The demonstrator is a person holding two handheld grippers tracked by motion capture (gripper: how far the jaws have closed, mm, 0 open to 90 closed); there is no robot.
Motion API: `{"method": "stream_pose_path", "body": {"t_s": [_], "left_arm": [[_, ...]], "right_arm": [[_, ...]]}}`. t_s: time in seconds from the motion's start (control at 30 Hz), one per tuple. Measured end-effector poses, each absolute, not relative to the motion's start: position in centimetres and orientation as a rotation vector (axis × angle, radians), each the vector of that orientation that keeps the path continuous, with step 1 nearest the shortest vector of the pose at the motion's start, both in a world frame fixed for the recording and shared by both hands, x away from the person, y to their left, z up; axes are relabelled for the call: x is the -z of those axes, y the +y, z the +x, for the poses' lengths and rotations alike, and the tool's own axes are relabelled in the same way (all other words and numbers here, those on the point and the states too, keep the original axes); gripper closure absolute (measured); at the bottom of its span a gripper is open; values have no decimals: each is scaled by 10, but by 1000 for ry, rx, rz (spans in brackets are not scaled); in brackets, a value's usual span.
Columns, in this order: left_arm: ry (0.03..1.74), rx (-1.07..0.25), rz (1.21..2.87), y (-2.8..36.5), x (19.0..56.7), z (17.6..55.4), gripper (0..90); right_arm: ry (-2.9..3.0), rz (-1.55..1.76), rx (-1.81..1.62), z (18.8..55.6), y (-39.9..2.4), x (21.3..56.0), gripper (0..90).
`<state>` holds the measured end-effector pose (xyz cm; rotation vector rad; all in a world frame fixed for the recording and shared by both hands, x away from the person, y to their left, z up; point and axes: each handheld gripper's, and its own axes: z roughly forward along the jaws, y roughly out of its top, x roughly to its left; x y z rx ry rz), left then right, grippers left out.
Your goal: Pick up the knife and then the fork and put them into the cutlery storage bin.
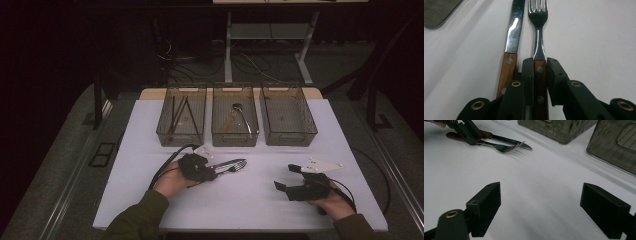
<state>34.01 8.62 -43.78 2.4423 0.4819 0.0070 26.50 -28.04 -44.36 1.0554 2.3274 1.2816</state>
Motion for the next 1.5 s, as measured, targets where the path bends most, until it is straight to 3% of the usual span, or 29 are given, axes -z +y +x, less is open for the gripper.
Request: {"method": "stream_pose_path", "body": {"t_s": [0.3, 0.67, 0.77, 1.0, 1.17, 1.5], "left_arm": [[529, -10, 2331, 90, 422, 333, 771], [541, -110, 2257, 77, 402, 315, 770], [541, -112, 2242, 70, 401, 309, 770], [535, -140, 2203, 63, 398, 302, 770], [551, -162, 2182, 65, 397, 301, 770], [561, -200, 2159, 69, 393, 300, 770]], "right_arm": [[2319, 1115, -1311, 269, -278, 436, 168], [2351, 1112, -1450, 282, -262, 407, 146], [2339, 1129, -1524, 288, -257, 402, 260], [2291, 1132, -1631, 303, -242, 397, 347], [2255, 1147, -1651, 310, -231, 395, 338], [2281, 1188, -1704, 325, -210, 403, 527]]}}
